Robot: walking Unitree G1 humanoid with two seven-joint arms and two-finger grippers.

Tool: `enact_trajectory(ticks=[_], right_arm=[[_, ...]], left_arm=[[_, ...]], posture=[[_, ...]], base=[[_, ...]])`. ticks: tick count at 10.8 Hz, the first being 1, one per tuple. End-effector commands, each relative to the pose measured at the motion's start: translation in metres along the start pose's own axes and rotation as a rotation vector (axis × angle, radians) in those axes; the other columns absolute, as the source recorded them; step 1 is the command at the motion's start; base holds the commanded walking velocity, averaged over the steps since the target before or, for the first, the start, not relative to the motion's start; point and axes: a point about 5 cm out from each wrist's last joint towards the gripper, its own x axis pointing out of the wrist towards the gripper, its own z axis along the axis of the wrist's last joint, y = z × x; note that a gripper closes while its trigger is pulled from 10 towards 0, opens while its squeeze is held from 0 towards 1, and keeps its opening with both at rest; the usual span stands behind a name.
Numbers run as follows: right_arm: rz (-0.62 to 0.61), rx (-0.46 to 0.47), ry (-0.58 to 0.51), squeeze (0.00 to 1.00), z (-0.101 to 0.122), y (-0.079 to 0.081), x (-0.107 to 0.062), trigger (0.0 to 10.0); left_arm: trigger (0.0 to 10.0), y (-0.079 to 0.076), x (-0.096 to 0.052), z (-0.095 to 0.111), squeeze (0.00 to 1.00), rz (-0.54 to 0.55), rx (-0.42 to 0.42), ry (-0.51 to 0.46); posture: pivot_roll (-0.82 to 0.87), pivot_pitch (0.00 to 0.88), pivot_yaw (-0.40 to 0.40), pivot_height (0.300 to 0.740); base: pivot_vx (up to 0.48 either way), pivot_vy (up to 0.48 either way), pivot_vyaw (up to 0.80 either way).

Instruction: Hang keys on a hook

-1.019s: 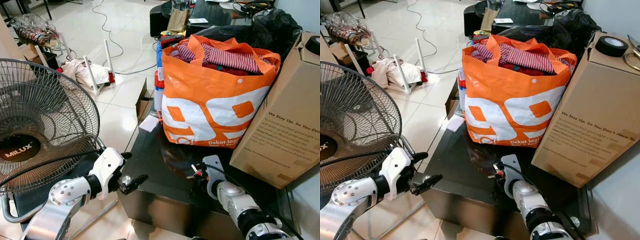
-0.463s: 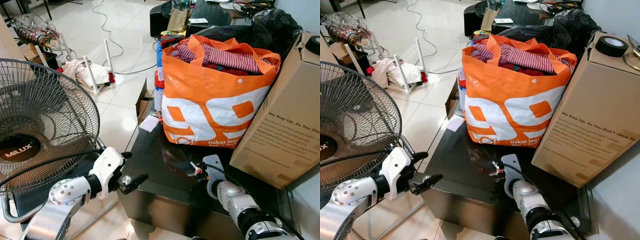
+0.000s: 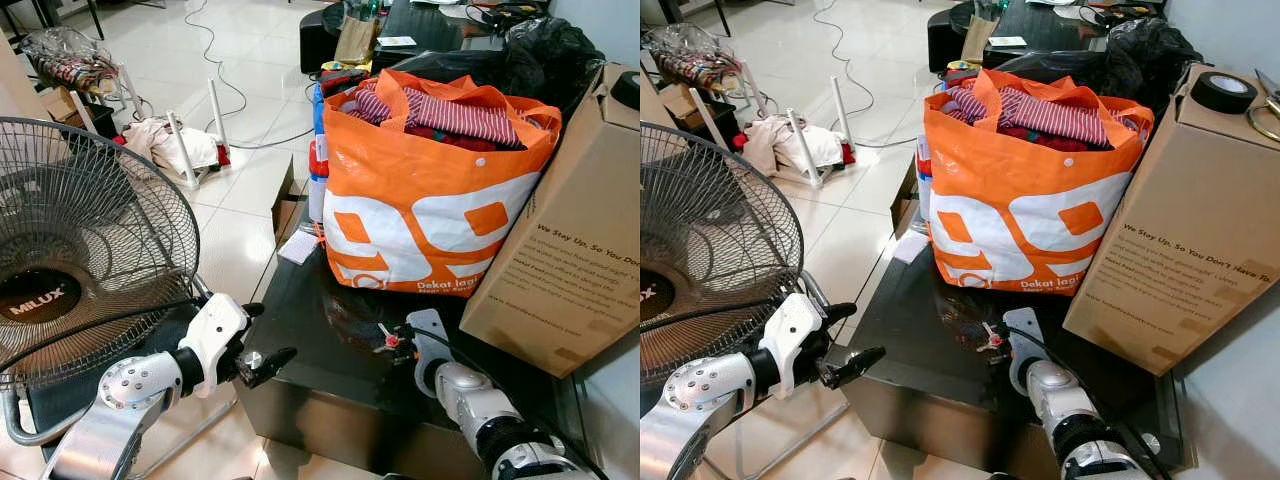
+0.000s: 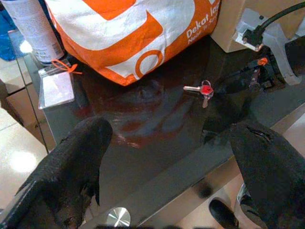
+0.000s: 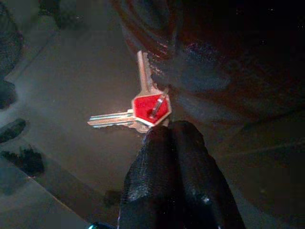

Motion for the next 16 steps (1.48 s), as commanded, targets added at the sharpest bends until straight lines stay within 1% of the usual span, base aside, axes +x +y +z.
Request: enact_trajectory(ticks=[1, 2, 3, 4, 6, 7, 8, 9, 10, 12, 13, 14, 16], right_arm=[[-0.014, -0.043, 0.008, 1.0, -0.002, -0.008, -0.004, 10.0], [-0.013, -0.053, -0.008, 1.0, 0.0, -0.012, -0.006, 10.0], [-0.001, -0.043, -0.028, 1.0, 0.003, -0.012, -0.007, 10.0], [0.021, -0.031, -0.053, 1.0, 0.006, -0.01, -0.008, 10.0], [0.028, -0.004, -0.065, 1.0, 0.012, 0.001, -0.003, 10.0], [0.01, 0.022, -0.075, 0.82, 0.015, 0.005, -0.001, 10.0], [-0.021, 0.02, -0.08, 0.0, 0.018, 0.008, 0.001, 10.0], [-0.048, 0.031, -0.081, 0.0, 0.018, 0.008, 0.002, 10.0], [-0.115, 0.047, -0.077, 0.0, 0.018, 0.005, 0.004, 10.0], [-0.125, 0.048, -0.068, 0.0, 0.018, 0.005, 0.005, 10.0], [-0.118, 0.074, -0.061, 0.0, 0.015, 0.008, 0.005, 10.0], [-0.11, 0.106, -0.054, 0.0, 0.012, 0.011, 0.006, 6.2], [-0.098, 0.152, -0.041, 0.0, 0.006, 0.018, 0.008, 1.1]], left_arm=[[10.0, -0.001, 0.002, -0.001, 0.17, -0.009, 0.003, 0.009], [10.0, -0.001, 0.002, -0.001, 0.18, -0.01, 0.002, 0.008], [10.0, -0.001, 0.003, -0.001, 0.17, -0.011, 0.002, 0.007], [10.0, -0.002, 0.003, -0.001, 0.18, -0.012, 0.002, 0.007], [10.0, -0.001, 0.004, 0.0, 0.17, -0.013, 0.004, 0.007], [10.0, -0.001, 0.003, -0.001, 0.17, -0.014, 0.005, 0.008], [10.0, -0.001, 0.003, -0.001, 0.17, -0.015, 0.005, 0.01], [10.0, -0.001, 0.003, 0.0, 0.18, -0.016, 0.005, 0.01], [10.0, -0.001, 0.002, 0.0, 0.17, -0.018, 0.007, 0.011], [10.0, -0.001, 0.001, -0.001, 0.17, -0.02, 0.005, 0.015], [10.0, -0.002, 0.001, -0.001, 0.18, -0.021, 0.005, 0.015], [10.0, -0.002, 0.001, -0.001, 0.17, -0.022, 0.007, 0.014], [10.0, -0.004, -0.001, -0.002, 0.17, -0.024, 0.009, 0.017]], posture=[[-0.04, 0.012, 0.009, 0.74], [-0.04, 0.012, 0.009, 0.74], [-0.04, 0.012, 0.009, 0.74], [-0.04, 0.012, 0.01, 0.74], [-0.04, 0.014, 0.012, 0.74], [-0.04, 0.016, 0.012, 0.74], [-0.04, 0.017, 0.011, 0.74], [-0.04, 0.019, 0.011, 0.74], [-0.04, 0.022, 0.01, 0.74], [-0.03, 0.024, 0.01, 0.74], [-0.04, 0.022, 0.01, 0.74], [-0.03, 0.022, 0.008, 0.74], [-0.02, 0.029, 0.008, 0.74]], base=[[0.0, 0.0, 0.0], [0.0, 0.0, 0.0], [0.0, 0.0, 0.0], [0.0, 0.0, 0.0], [0.0, 0.0, 0.0], [0.0, 0.0, 0.0], [0.0, 0.0, 0.0], [0.0, 0.0, 0.0], [0.0, 0.0, 0.0], [0.0, 0.0, 0.0], [0.0, 0.0, 0.0], [0.0, 0.0, 0.0], [0.0, 0.0, 0.0]])
